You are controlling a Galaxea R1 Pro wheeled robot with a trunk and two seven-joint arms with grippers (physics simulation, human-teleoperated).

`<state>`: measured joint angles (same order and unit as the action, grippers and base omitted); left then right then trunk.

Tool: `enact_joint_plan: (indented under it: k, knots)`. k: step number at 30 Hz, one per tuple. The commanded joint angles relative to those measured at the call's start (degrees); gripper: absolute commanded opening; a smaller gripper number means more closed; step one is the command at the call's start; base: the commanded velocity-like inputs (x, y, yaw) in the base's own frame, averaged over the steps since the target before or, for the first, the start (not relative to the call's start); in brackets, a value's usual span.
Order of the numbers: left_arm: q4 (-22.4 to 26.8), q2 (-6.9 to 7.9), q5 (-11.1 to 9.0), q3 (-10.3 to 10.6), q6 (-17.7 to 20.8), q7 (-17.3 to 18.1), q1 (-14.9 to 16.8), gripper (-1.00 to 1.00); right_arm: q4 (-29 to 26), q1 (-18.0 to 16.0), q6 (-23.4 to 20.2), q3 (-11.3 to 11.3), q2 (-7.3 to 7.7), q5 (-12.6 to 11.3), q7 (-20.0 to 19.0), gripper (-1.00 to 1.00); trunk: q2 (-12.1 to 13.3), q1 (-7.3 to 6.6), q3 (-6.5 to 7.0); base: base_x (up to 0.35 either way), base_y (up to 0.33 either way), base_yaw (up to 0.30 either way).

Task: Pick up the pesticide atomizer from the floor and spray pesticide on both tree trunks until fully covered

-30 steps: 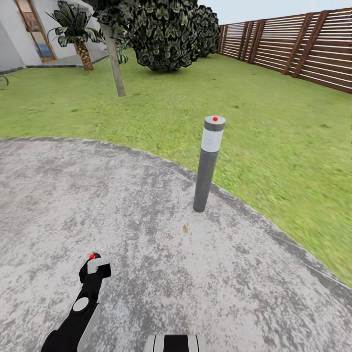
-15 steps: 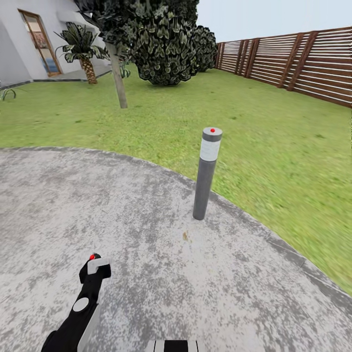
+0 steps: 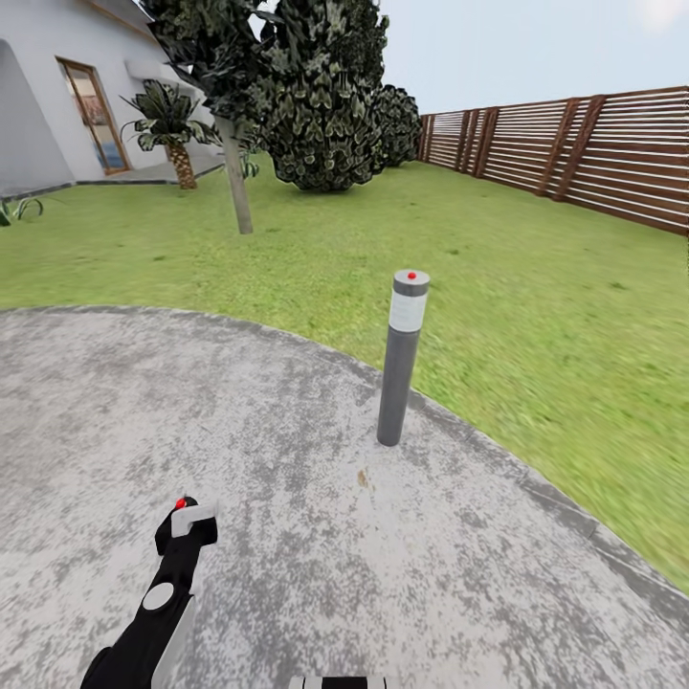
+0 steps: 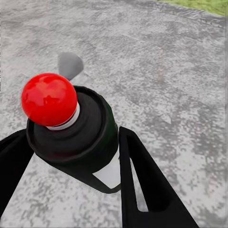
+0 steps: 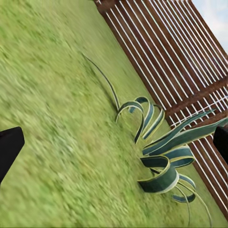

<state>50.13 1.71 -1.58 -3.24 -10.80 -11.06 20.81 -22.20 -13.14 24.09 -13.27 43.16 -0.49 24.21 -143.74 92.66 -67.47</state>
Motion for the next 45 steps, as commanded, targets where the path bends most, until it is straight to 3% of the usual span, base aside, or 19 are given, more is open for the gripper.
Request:
enact_joint_plan:
  k: [1, 26, 33, 34, 35, 39, 45]
  knots:
    - [0.0, 0.02, -0.2, 0.1, -0.2, -0.2, 0.0, -1.00, 0.1, 0.0, 0.3, -0.1, -0.01, -0.1, 0.0, 1.00, 0.0, -0.04, 0.19, 0.000, 0.000, 0.000]
    - [-0.6, 0.02, -0.1, 0.1, -0.2, -0.2, 0.0, -1.00, 0.1, 0.0, 0.3, -0.1, -0.01, -0.1, 0.0, 1.00, 0.3, -0.68, 5.73, 0.000, 0.000, 0.000]
    - [-6.4, 0.97, 0.0, 0.1, -0.2, 2.1, 2.2, -1.00, 0.1, 0.0, 0.3, -0.1, -0.01, -0.1, 0.0, 1.00, 0.4, -0.86, 7.28, 0.000, 0.000, 0.000]
    - [-11.3, 1.86, 0.0, 0.1, -0.2, 2.4, 4.8, -1.00, 0.1, 0.0, 0.3, -0.1, -0.01, -0.1, 0.0, 1.00, 0.4, -0.89, 7.50, 0.000, 0.000, 0.000]
    - [-12.5, 2.03, 0.0, 0.1, -0.2, 2.5, 5.5, -1.00, 0.1, 0.0, 0.3, -0.1, -0.01, -0.1, 0.0, 1.00, 0.5, -0.91, 7.72, 0.000, 0.000, 0.000]
    - [-14.2, 2.26, 0.1, 0.1, 0.0, 2.7, 6.3, -1.00, 0.1, 0.0, 0.3, -0.1, -0.01, -0.1, 0.0, 1.00, 0.9, -1.21, 8.56, 0.000, 0.000, 0.000]
    - [-14.7, 2.32, 0.1, 0.1, 3.6, 5.4, 7.6, -1.00, 0.1, 0.0, 0.3, -0.1, -0.01, -0.1, 0.0, 1.00, 3.3, -2.53, 9.64, 0.000, 0.000, 0.000]
